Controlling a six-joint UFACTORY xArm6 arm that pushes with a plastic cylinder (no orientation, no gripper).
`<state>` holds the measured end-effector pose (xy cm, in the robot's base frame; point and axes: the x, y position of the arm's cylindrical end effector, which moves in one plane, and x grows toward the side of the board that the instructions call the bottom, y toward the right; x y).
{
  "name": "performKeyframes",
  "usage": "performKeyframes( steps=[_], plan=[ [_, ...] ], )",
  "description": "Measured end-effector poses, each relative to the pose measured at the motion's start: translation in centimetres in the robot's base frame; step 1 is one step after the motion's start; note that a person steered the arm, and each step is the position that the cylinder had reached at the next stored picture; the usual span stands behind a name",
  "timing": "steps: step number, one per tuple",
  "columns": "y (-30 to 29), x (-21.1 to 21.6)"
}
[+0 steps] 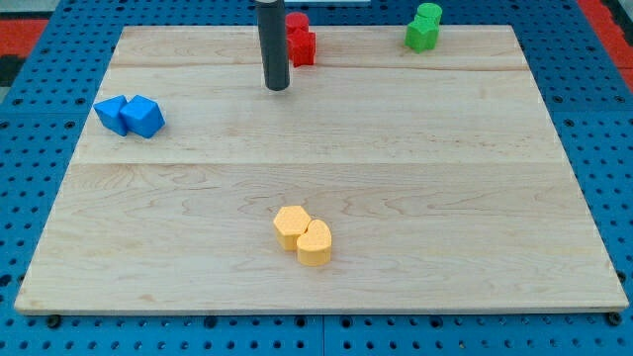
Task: Move your arm to the top center of the board
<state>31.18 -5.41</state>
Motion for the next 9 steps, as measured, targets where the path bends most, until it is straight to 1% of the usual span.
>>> performKeyframes(
  steps=[1, 2, 3, 4, 5, 6, 7, 8, 9],
  plan=[
    [0.0, 0.0],
    [3.6, 0.1],
    [11.0, 0.3],
    [11.9, 0.1],
    [7.2, -0.1],
    [6.8, -3.1],
    [9.5, -3.7],
    [10.6, -4.6],
    [10.2, -9.4]
  ],
)
